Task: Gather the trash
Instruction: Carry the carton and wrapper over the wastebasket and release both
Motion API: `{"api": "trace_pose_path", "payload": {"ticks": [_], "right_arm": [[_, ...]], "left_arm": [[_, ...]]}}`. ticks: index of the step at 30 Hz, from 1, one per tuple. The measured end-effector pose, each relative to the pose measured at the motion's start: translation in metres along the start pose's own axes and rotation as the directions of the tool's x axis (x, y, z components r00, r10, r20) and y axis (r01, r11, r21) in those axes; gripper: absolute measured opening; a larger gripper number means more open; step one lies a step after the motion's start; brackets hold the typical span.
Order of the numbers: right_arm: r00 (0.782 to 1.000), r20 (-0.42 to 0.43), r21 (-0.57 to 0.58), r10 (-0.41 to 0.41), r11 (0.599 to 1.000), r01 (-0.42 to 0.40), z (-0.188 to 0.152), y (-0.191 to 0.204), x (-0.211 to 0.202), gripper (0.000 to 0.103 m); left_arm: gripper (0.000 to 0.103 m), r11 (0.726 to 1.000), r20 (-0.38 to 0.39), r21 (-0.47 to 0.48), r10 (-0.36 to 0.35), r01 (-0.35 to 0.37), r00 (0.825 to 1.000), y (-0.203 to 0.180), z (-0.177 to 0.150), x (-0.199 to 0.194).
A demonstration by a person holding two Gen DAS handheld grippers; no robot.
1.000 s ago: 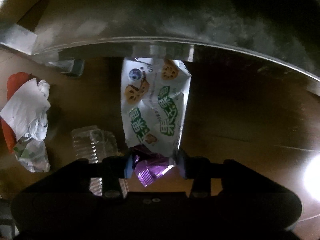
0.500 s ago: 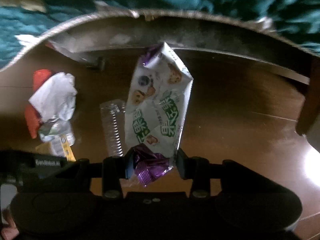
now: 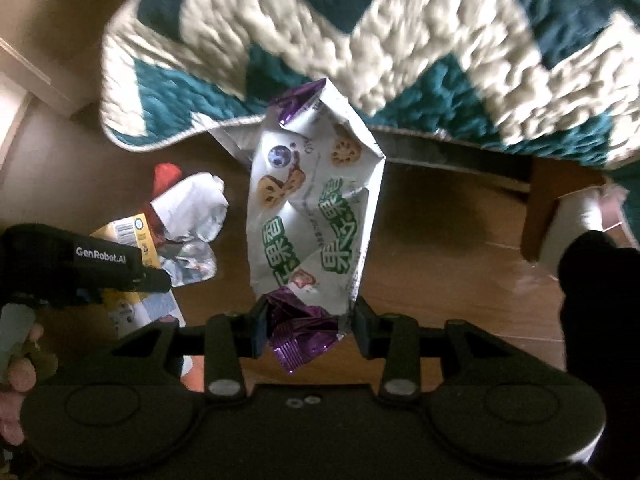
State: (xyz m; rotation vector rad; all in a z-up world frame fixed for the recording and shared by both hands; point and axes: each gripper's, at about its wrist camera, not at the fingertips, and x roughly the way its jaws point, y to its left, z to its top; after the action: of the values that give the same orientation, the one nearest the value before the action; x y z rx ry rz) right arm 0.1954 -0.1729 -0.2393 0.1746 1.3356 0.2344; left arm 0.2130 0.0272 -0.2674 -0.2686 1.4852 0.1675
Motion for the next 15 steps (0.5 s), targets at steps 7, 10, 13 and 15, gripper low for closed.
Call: {"api": "trace_pose_path", "payload": {"ticks": [7,10,13,15], "right_arm": [[0.991,0.134,-0.049,0.017,0.999,-0.011,-0.010,0.019,-0.075,0.040],[0.980,0.197,-0.065,0.035,0.998,-0.022,-0.010,0.025,-0.105,0.040],[0.966,0.254,-0.087,0.053,0.996,-0.032,-0.008,0.033,-0.132,0.040],[0.955,0.291,-0.101,0.058,0.994,-0.029,-0.005,0.037,-0.148,0.040]], "left_arm": [[0.043,0.997,0.167,0.067,-0.060,0.049,0.984,-0.013,-0.013,-0.076],[0.043,0.992,0.233,0.109,-0.094,0.070,0.968,-0.021,-0.020,-0.107],[0.043,0.986,0.286,0.137,-0.132,0.096,0.949,-0.025,-0.024,-0.135],[0.043,0.982,0.323,0.156,-0.150,0.103,0.934,-0.029,-0.027,-0.156]]}}
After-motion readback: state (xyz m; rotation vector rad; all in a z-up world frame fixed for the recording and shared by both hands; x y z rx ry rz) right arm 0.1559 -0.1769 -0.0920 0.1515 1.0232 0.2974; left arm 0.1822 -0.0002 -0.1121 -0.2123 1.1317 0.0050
